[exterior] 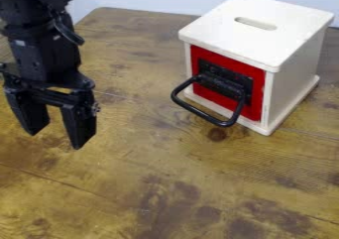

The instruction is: Close the drawer

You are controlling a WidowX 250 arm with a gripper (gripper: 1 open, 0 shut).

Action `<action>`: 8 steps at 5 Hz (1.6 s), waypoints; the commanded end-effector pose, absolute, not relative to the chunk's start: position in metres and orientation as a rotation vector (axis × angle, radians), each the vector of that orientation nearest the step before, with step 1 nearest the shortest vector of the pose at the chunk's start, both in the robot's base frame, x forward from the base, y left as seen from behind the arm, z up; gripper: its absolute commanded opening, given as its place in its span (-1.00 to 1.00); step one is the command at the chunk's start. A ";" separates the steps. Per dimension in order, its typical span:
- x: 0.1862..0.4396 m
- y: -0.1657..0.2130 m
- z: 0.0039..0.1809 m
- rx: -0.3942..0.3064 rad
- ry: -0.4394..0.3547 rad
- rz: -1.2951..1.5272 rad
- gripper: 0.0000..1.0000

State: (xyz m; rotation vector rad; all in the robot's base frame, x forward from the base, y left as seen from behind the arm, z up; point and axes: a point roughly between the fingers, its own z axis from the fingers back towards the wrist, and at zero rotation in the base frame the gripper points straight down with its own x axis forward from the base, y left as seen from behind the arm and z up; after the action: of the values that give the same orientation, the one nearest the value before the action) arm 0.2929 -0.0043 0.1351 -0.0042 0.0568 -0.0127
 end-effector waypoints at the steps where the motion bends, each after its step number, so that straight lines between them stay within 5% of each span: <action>1: 0.296 -0.002 0.131 -0.002 0.062 -0.009 1.00; 8: 0.302 0.005 0.156 0.024 -0.017 -0.007 1.00</action>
State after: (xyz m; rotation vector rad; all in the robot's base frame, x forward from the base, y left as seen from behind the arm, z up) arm 0.2989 0.0038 0.1342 0.0147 0.0630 -0.0035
